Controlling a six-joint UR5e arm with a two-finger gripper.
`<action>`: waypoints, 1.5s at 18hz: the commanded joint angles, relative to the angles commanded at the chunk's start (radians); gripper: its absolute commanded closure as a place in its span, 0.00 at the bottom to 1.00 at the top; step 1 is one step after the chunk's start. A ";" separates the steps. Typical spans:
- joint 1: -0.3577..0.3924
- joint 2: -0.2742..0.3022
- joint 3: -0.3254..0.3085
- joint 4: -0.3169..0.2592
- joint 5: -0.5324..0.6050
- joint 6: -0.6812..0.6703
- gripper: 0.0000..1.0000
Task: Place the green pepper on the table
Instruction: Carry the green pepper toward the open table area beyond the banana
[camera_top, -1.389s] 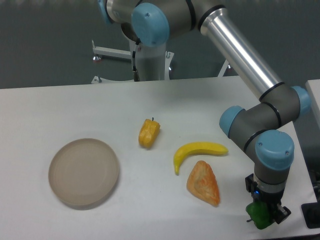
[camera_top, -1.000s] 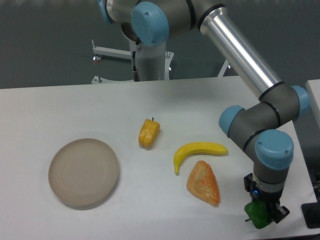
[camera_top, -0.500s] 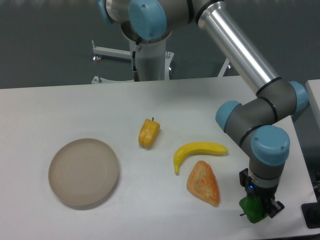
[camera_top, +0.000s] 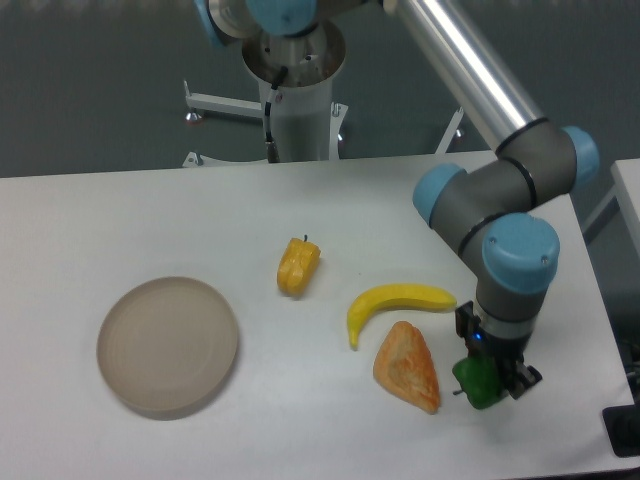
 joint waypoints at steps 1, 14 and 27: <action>0.009 0.018 -0.023 0.000 -0.009 0.003 0.59; 0.181 0.203 -0.367 0.002 -0.066 0.379 0.60; 0.216 0.289 -0.554 0.008 -0.157 0.405 0.59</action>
